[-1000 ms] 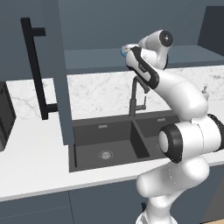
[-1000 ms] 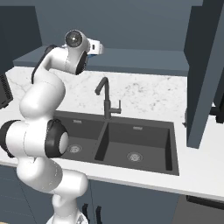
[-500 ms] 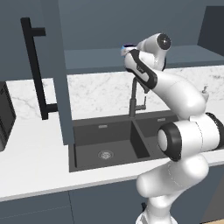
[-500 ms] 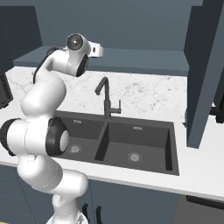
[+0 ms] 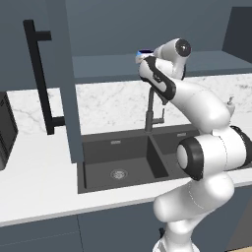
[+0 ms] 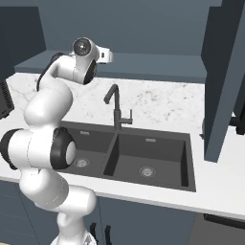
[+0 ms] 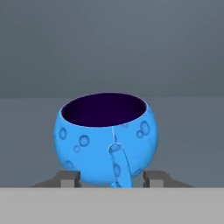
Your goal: Gather all objects into one cabinet and sort the glasses and bowls to opposite sides.
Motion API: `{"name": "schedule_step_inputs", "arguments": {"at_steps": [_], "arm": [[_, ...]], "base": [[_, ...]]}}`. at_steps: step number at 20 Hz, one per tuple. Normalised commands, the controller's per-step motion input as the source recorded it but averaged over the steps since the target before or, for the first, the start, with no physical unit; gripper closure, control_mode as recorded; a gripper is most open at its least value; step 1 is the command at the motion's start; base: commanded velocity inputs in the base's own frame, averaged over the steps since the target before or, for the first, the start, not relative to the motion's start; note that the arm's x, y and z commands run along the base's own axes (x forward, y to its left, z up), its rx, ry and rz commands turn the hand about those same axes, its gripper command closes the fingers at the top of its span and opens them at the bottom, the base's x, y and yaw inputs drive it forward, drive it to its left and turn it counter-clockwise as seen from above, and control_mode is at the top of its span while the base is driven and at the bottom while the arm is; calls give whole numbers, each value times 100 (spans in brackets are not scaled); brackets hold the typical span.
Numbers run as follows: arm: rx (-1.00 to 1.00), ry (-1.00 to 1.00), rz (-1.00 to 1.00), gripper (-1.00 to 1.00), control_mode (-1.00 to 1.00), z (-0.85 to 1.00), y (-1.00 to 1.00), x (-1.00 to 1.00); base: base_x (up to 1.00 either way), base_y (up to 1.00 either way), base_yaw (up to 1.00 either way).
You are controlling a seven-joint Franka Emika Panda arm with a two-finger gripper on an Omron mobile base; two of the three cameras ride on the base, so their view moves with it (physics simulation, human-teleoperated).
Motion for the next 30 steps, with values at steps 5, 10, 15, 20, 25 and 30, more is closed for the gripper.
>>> {"name": "schedule_step_inputs", "arguments": {"at_steps": [5,10,15,20,25,30], "arm": [[0,0,0,100,-100,0,0,0],[0,0,0,100,-100,0,0,0],[0,0,0,100,-100,0,0,-7],[0,0,0,100,-100,0,0,-61],[0,0,0,100,-100,12,0,-67],[0,0,0,100,-100,8,0,-57]], "base": [[0,0,0],[0,0,0],[0,0,0],[0,0,0],[0,0,0],[0,0,0]]}}
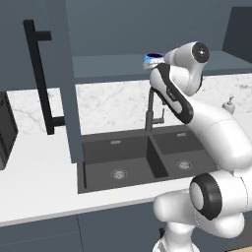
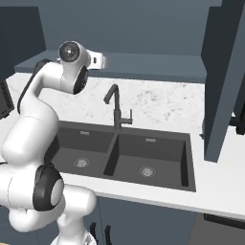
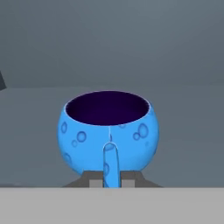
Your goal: Gather all objects into one cabinet and sort the glasses and bowls to opposite sides.
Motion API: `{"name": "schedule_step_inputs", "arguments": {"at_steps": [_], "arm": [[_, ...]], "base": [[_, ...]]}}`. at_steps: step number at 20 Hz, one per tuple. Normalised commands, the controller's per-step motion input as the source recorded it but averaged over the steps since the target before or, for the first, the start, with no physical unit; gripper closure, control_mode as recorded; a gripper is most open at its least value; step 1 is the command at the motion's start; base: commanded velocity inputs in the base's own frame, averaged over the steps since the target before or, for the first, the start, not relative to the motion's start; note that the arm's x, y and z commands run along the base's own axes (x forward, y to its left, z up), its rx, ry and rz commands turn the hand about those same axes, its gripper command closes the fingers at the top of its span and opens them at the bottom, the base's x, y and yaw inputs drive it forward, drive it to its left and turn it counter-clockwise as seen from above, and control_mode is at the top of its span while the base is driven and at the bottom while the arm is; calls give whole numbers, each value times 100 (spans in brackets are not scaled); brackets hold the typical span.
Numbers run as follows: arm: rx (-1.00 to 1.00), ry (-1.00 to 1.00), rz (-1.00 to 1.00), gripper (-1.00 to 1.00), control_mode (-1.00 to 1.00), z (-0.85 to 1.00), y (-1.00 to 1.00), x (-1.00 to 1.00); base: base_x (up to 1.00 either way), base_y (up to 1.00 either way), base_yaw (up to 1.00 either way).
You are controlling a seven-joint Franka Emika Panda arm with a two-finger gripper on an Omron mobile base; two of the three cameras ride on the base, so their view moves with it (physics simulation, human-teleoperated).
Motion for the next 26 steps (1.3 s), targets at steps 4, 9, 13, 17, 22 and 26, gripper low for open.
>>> {"name": "schedule_step_inputs", "arguments": {"at_steps": [4,9,13,17,22,26], "arm": [[0,0,0,100,-100,2,0,-46],[0,0,0,100,-100,2,0,-38],[0,0,0,100,-100,9,0,-45],[0,0,0,100,-100,19,-4,-48],[0,0,0,100,-100,27,-10,-51],[0,0,0,100,-100,17,-16,-80]], "base": [[0,0,0],[0,0,0],[0,0,0],[0,0,0],[0,0,0],[0,0,0]]}}
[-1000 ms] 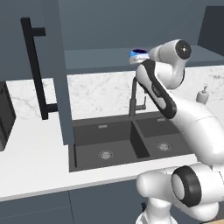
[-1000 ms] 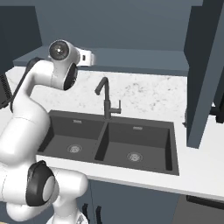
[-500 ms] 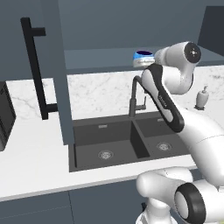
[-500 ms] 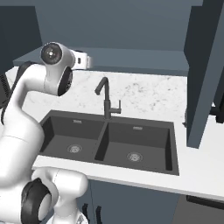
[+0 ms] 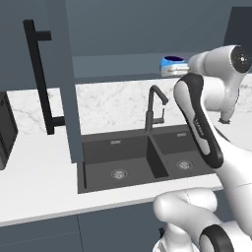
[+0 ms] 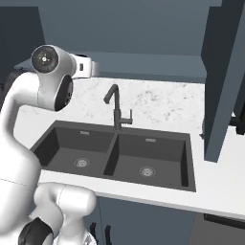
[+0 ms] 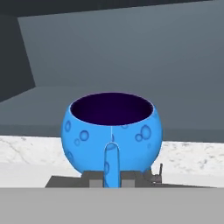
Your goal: Gather all objects into one cabinet and sort the glasses and bowls to opposite sides.
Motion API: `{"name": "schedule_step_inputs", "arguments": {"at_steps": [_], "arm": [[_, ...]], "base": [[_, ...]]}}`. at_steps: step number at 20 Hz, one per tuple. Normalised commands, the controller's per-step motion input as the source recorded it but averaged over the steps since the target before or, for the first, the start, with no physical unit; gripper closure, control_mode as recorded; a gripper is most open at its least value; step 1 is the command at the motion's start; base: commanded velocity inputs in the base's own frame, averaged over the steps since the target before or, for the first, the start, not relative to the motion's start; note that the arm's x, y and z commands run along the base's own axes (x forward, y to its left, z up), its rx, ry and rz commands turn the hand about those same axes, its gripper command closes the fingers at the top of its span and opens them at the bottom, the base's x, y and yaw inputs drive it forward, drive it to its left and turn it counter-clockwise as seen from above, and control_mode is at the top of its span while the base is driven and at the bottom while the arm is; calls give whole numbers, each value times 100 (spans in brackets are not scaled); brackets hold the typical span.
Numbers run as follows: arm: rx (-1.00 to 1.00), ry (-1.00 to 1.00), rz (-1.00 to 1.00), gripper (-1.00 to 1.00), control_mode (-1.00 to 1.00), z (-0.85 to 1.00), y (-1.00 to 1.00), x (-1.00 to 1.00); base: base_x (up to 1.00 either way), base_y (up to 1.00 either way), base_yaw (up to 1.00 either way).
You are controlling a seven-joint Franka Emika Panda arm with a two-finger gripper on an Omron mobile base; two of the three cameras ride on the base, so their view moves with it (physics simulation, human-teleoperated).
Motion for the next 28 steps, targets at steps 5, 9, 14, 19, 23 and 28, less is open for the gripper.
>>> {"name": "schedule_step_inputs", "arguments": {"at_steps": [5,9,14,19,23,28], "arm": [[0,0,-1,100,-100,7,-7,-94],[0,0,-2,100,-100,0,-1,-92],[0,9,-5,100,-100,0,0,-75],[0,18,-5,100,-100,0,0,-50],[0,9,-2,100,-100,-2,0,-28],[0,1,0,100,-100,-14,0,-30]], "base": [[0,0,0],[0,0,0],[0,0,0],[0,0,0],[0,0,0],[0,0,0]]}}
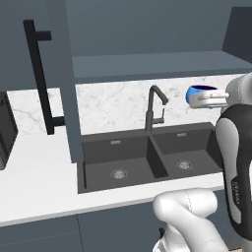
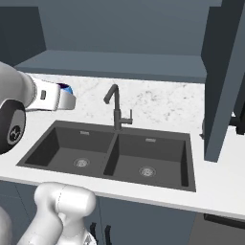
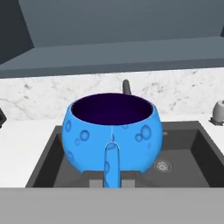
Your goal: Gather all objects into one cabinet and sort the glasses and bowls to opposite sides.
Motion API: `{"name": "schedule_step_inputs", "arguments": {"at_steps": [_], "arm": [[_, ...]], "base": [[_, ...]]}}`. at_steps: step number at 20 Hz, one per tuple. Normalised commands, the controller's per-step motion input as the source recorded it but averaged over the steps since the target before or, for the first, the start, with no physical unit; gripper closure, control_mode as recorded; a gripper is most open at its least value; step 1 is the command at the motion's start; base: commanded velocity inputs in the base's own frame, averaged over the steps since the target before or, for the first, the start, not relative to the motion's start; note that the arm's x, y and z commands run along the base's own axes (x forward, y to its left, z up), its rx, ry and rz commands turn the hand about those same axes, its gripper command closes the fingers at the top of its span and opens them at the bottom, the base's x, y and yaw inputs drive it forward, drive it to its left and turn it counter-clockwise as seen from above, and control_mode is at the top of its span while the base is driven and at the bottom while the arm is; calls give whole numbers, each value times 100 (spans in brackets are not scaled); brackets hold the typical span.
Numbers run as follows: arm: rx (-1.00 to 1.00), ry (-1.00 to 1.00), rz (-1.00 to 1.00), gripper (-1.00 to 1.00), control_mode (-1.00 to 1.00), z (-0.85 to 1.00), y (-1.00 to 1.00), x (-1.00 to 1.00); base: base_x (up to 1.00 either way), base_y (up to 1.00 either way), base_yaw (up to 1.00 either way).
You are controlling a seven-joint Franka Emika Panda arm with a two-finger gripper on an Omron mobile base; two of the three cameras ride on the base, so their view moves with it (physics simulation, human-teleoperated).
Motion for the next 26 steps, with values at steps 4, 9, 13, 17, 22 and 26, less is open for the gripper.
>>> {"name": "schedule_step_inputs", "arguments": {"at_steps": [4,9,13,17,22,26], "arm": [[-1,0,0,100,-100,-22,1,-25],[0,0,0,100,-100,-10,0,-19],[0,0,0,100,-100,-4,0,-16],[0,0,0,100,-100,0,0,-2],[0,0,0,100,-100,-1,0,0],[0,0,0,100,-100,0,0,0]], "base": [[0,0,0],[0,0,0],[0,0,0],[0,0,0],[0,0,0],[0,0,0]]}}
